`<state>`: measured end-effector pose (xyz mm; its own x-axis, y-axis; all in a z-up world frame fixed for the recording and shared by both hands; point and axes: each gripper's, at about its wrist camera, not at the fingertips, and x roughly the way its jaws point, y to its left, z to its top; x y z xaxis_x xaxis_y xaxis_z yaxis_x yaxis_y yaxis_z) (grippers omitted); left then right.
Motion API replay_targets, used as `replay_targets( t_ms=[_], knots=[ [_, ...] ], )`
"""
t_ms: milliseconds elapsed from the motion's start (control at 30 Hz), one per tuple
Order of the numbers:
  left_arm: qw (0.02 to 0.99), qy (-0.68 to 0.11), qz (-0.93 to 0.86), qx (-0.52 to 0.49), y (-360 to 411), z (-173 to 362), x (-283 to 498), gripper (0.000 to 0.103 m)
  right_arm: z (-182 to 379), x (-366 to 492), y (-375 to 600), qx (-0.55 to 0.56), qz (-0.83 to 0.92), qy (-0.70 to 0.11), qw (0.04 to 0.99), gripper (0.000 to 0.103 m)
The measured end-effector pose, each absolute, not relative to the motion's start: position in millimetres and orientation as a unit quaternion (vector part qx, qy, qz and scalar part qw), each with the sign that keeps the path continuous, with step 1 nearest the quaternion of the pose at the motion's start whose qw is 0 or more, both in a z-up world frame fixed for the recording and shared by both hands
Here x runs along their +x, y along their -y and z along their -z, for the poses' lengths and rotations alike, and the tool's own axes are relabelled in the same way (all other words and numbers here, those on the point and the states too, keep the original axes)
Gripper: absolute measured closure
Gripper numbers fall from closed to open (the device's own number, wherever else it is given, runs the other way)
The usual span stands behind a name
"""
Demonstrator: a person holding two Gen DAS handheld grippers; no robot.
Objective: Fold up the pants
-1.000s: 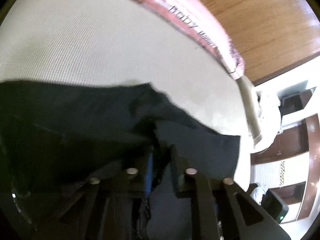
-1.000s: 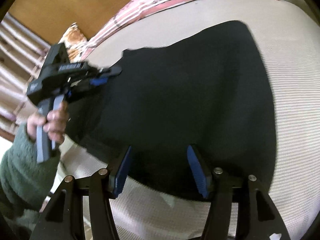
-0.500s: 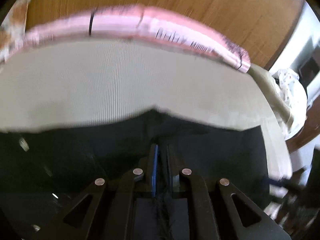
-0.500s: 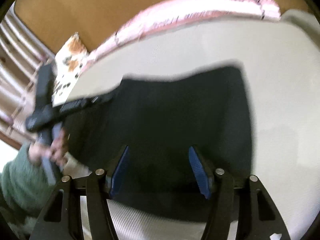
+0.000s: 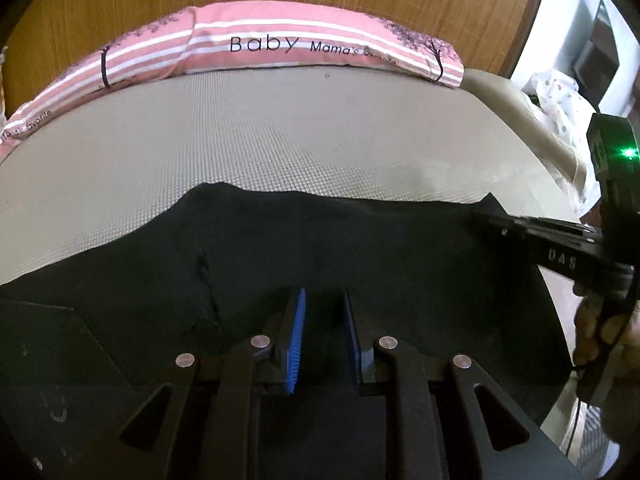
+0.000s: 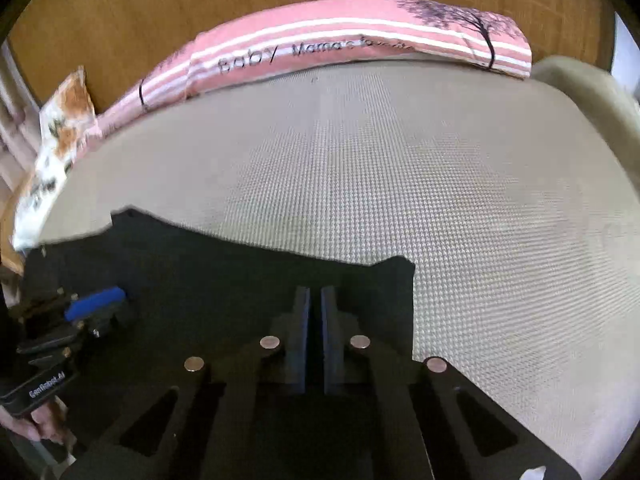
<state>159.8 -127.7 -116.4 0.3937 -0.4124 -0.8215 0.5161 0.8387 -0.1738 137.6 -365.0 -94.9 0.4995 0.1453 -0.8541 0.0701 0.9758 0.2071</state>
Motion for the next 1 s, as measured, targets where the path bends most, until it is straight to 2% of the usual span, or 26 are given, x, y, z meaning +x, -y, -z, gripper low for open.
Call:
replay_targets(
  t_ms=[133, 400, 533, 700, 833, 1000],
  knots=[
    [0.829, -0.477, 0.282, 0.07, 133, 114, 160, 0.082, 95, 139, 364, 0.098, -0.025, -0.505, 0.857, 0.101],
    [0.82, -0.504, 0.27, 0.019, 94, 101, 152, 0.081, 79, 110, 356, 0.094, -0.048, -0.508, 0.855, 0.079],
    [0.811, -0.525, 0.258, -0.017, 65, 99, 147, 0.075, 73, 88, 349, 0.086, -0.054, -0.503, 0.858, 0.073],
    [0.774, -0.575, 0.255, -0.075, 41, 110, 145, 0.07, 68, 75, 348, 0.104, -0.061, -0.496, 0.86, 0.06],
    [0.733, -0.612, 0.26, -0.144, 32, 122, 144, 0.07, 67, 71, 349, 0.114, -0.06, -0.496, 0.859, 0.059],
    [0.718, -0.615, 0.27, -0.184, 31, 128, 144, 0.067, 69, 70, 353, 0.134, -0.06, -0.497, 0.855, 0.058]
  ],
)
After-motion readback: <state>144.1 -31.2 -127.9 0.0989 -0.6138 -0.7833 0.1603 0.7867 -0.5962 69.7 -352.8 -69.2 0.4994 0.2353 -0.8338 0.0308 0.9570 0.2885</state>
